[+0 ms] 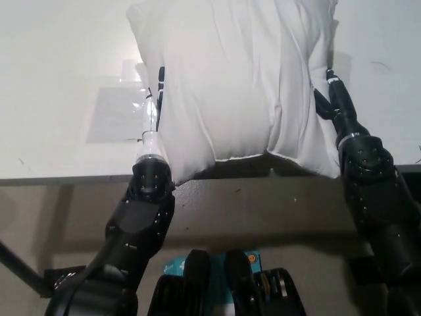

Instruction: The robot uses both hands to lift the pillow and then drops it on the table

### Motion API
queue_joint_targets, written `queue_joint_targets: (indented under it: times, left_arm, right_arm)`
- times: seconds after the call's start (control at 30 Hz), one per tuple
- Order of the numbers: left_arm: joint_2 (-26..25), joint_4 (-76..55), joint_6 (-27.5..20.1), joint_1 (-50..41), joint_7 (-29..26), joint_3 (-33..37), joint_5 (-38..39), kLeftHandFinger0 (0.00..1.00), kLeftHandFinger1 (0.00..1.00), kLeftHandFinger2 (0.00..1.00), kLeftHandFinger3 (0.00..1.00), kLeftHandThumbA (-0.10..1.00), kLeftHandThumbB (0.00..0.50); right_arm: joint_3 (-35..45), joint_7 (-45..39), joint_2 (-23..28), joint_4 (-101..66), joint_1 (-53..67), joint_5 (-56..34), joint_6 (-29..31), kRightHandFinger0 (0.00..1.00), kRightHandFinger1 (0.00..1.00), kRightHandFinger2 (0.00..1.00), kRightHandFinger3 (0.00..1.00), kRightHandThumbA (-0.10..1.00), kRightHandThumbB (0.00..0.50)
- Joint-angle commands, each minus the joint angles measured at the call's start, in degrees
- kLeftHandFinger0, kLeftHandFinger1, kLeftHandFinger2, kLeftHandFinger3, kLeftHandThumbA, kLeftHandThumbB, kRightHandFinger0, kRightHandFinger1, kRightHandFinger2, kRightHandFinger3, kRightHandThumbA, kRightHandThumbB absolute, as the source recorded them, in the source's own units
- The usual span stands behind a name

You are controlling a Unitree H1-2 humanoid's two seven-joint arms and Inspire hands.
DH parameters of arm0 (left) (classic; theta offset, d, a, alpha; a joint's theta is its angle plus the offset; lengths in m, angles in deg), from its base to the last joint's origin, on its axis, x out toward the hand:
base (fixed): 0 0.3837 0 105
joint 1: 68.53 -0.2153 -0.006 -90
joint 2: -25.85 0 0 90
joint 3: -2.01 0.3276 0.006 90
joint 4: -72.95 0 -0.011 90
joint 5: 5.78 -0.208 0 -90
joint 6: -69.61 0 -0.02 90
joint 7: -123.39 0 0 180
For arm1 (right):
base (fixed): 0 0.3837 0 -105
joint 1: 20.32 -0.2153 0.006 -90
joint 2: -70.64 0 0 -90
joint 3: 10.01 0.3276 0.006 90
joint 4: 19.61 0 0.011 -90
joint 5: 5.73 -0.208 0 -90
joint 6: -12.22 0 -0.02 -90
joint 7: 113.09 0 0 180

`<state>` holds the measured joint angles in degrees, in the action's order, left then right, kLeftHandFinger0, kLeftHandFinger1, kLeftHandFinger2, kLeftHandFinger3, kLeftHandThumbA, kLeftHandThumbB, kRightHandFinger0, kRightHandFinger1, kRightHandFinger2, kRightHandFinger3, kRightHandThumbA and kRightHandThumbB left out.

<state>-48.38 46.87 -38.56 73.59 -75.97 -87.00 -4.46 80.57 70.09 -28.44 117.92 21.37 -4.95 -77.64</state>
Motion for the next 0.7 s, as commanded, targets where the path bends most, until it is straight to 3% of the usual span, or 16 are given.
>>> queue_joint_targets:
  times: [0.0,0.03,0.1,0.13,0.23,0.3,0.4,0.47,0.53,0.6,0.67]
  left_arm:
    - [2.0,-1.7,-3.7,2.1,3.0,2.2,-2.7,1.00,1.00,1.00,1.00,1.00,0.137]
    - [1.4,-2.7,-3.9,1.5,3.2,2.8,-3.4,1.00,1.00,1.00,1.00,1.00,0.147]
    - [-0.9,-4.1,-5.6,-0.2,4.6,3.7,-4.1,1.00,1.00,1.00,1.00,1.00,0.223]
    - [-1.6,-5.4,-5.5,-1.2,4.8,3.8,-4.0,1.00,1.00,1.00,1.00,1.00,0.237]
    - [-3.4,-9.0,-5.1,-3.7,6.1,3.3,-2.5,1.00,1.00,1.00,1.00,1.00,0.244]
    - [-5.1,-11.9,-6.3,-6.0,6.3,3.3,-2.8,1.00,1.00,1.00,1.00,1.00,0.186]
    - [-7.5,-17.3,-4.8,-9.0,8.4,1.7,-0.6,1.00,1.00,1.00,1.00,1.00,0.201]
    - [-8.9,-19.5,-4.5,-10.4,9.5,0.8,0.2,1.00,1.00,1.00,1.00,1.00,0.198]
    - [-10.3,-21.6,-3.9,-11.7,9.5,0.6,-0.6,1.00,1.00,1.00,1.00,1.00,0.228]
    - [-12.5,-26.2,-3.7,-14.4,9.9,0.2,-1.2,1.00,1.00,1.00,1.00,1.00,0.237]
    - [-13.5,-29.9,-3.0,-16.2,10.8,0.0,-1.0,1.00,1.00,1.00,1.00,1.00,0.236]
  right_arm:
    - [-2.5,-4.6,-2.7,-2.4,-1.5,-0.2,3.1,1.00,1.00,1.00,1.00,1.00,0.419]
    - [-2.3,-4.9,-2.3,-4.4,-0.9,-0.5,2.2,1.00,1.00,1.00,1.00,1.00,0.420]
    - [-2.6,-5.8,-0.4,-10.0,1.4,-0.3,1.3,1.00,1.00,1.00,1.00,1.00,0.426]
    - [-2.7,-5.9,0.6,-12.1,2.6,-0.1,1.2,1.00,1.00,1.00,1.00,1.00,0.429]
    - [-2.3,-6.3,2.7,-15.5,5.0,-0.4,1.4,1.00,1.00,1.00,1.00,1.00,0.438]
    - [-2.3,-6.2,5.3,-17.4,7.1,0.5,2.4,1.00,1.00,1.00,1.00,1.00,0.443]
    - [-1.3,-5.8,9.1,-20.5,9.6,0.9,2.4,1.00,1.00,1.00,1.00,1.00,0.445]
    - [-0.8,-5.3,11.1,-22.6,11.4,1.6,2.6,1.00,1.00,1.00,1.00,1.00,0.411]
    - [-0.2,-5.1,11.9,-23.9,12.6,1.2,2.4,1.00,1.00,1.00,1.00,1.00,0.409]
    - [0.7,-5.5,14.0,-27.1,15.0,0.7,2.9,1.00,1.00,1.00,1.00,1.00,0.352]
    - [1.4,-5.5,15.4,-29.3,16.5,0.7,2.8,1.00,1.00,1.00,1.00,1.00,0.328]
